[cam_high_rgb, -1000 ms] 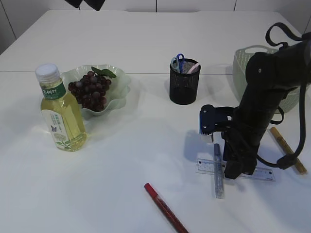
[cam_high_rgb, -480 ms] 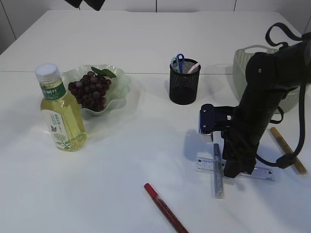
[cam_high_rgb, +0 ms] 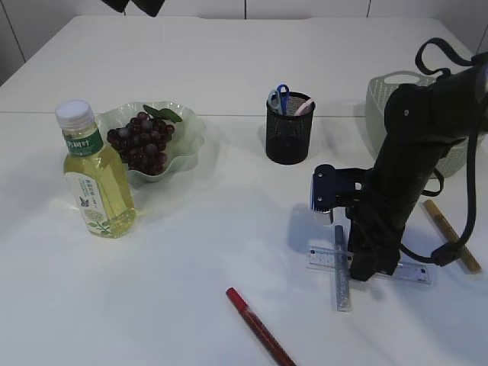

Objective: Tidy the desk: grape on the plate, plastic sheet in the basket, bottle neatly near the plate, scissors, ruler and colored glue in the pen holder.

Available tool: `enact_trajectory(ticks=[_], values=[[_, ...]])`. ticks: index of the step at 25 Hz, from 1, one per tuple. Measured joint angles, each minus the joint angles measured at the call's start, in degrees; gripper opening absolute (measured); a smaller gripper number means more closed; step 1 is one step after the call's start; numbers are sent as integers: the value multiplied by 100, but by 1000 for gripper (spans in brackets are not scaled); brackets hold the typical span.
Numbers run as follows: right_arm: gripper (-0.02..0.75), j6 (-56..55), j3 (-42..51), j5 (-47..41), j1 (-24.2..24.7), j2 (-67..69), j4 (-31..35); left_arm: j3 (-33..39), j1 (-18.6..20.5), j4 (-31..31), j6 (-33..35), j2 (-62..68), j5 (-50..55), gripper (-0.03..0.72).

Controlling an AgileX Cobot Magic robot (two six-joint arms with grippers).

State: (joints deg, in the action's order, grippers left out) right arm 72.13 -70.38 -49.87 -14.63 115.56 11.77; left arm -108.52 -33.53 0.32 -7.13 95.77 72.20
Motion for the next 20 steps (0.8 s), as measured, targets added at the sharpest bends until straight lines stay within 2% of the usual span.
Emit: enact_trajectory(ticks=[11, 13, 16, 20], values=[[401, 0, -20, 4, 0, 76, 20, 0, 0, 12, 0, 0, 0, 299], [379, 0, -20, 14, 0, 76, 20, 0, 0, 34, 0, 0, 0, 299], [306, -77, -20, 14, 0, 80, 20, 0, 0, 67, 0, 0, 0, 299], [293, -151, -20, -36, 0, 80, 28, 0, 0, 90, 0, 0, 0, 299]])
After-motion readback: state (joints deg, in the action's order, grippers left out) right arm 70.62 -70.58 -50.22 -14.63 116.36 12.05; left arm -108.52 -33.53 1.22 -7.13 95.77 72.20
